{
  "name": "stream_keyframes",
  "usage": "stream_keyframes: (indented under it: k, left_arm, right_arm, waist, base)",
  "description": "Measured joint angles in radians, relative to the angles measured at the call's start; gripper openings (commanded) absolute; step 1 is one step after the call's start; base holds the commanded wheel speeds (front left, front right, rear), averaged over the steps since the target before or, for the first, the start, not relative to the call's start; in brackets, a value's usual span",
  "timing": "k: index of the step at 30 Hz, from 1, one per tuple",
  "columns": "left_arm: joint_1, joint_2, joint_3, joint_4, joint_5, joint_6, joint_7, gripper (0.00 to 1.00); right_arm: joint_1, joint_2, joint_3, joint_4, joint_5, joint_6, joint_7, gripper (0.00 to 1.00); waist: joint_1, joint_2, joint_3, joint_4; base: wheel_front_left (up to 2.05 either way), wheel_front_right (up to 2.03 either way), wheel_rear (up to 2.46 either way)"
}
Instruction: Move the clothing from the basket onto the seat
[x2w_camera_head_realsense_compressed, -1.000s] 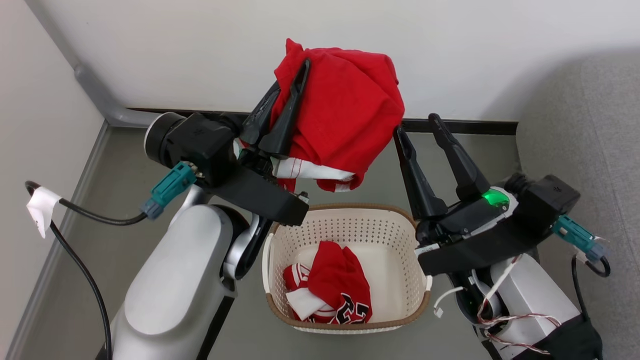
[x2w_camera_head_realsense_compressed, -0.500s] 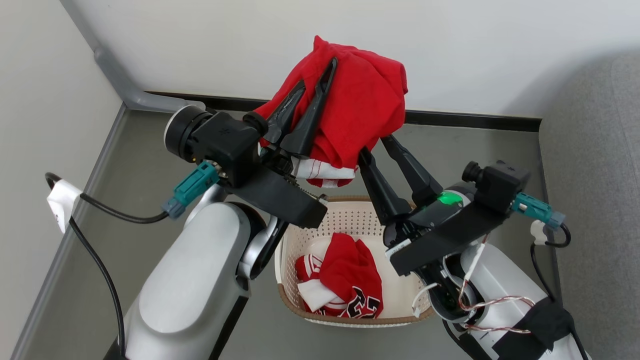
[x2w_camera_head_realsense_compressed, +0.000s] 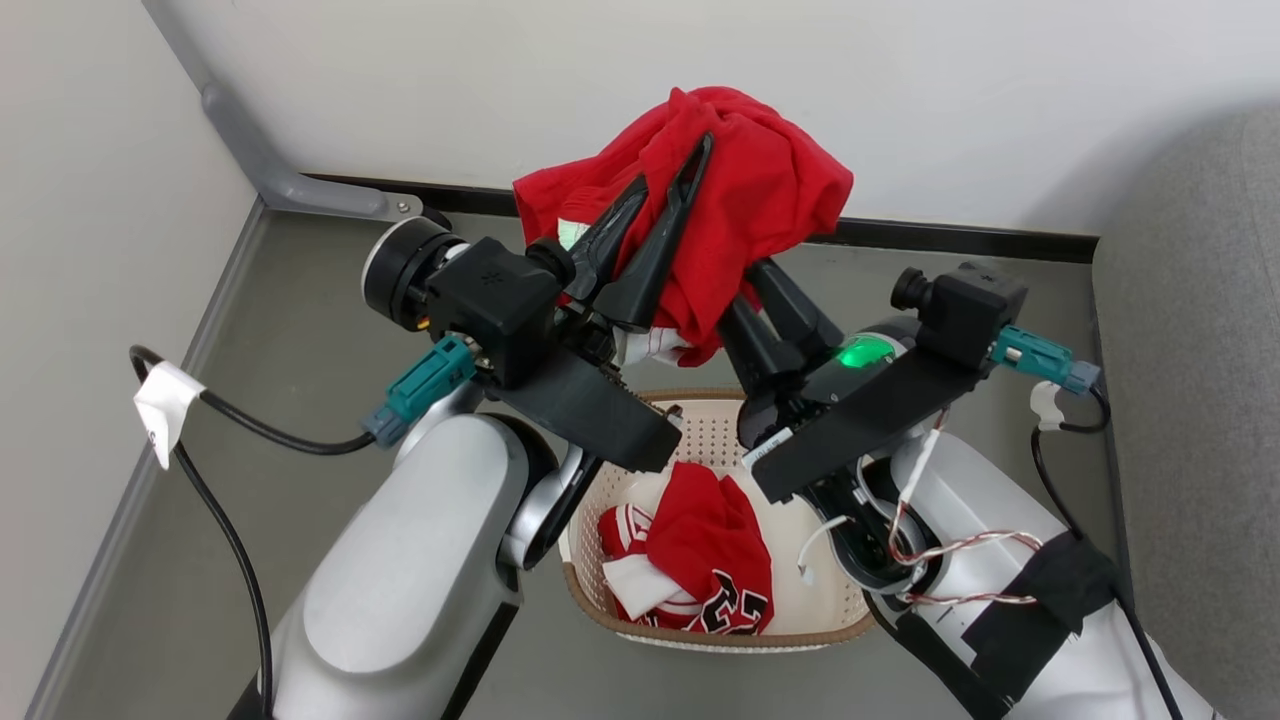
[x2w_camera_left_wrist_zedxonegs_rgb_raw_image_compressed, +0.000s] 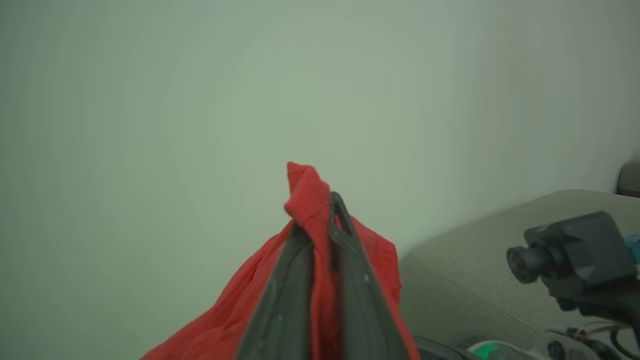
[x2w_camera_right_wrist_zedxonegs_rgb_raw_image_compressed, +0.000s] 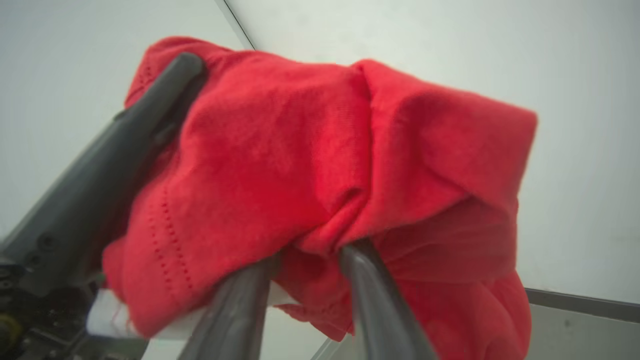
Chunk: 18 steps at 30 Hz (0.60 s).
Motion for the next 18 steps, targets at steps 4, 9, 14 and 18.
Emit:
stream_keyframes:
  k: [4, 9, 14, 18]
  left_arm:
    - [0.007, 0.000, 0.004, 0.015, -0.002, 0.000, -0.001, 0.00]
    - [0.035, 0.006, 0.016, 0.037, -0.003, 0.002, -0.006, 0.00]
    - [0.042, 0.017, 0.034, 0.058, -0.006, 0.008, -0.018, 0.11]
    - [0.071, 0.028, 0.049, 0.092, -0.011, 0.025, -0.028, 1.00]
  right_arm:
    - [-0.010, 0.000, 0.014, 0.012, 0.002, -0.010, -0.010, 0.00]
    - [-0.009, 0.000, 0.011, 0.035, -0.002, -0.027, -0.019, 0.00]
    - [-0.009, 0.000, 0.010, 0.053, -0.029, -0.037, -0.027, 0.00]
    - [-0.009, 0.000, 0.021, 0.066, -0.062, -0.048, -0.028, 0.00]
  waist:
    - [-0.0001, 0.0000, 0.000, -0.001]
    - [-0.0001, 0.0000, -0.002, -0.007]
    - [-0.0001, 0.0000, -0.005, -0.014]
    - [-0.0001, 0.0000, -0.011, -0.023]
  base:
    - [0.00, 0.00, 0.00]
    - [0.00, 0.00, 0.00]
    - [0.00, 0.00, 0.00]
    - [0.00, 0.00, 0.00]
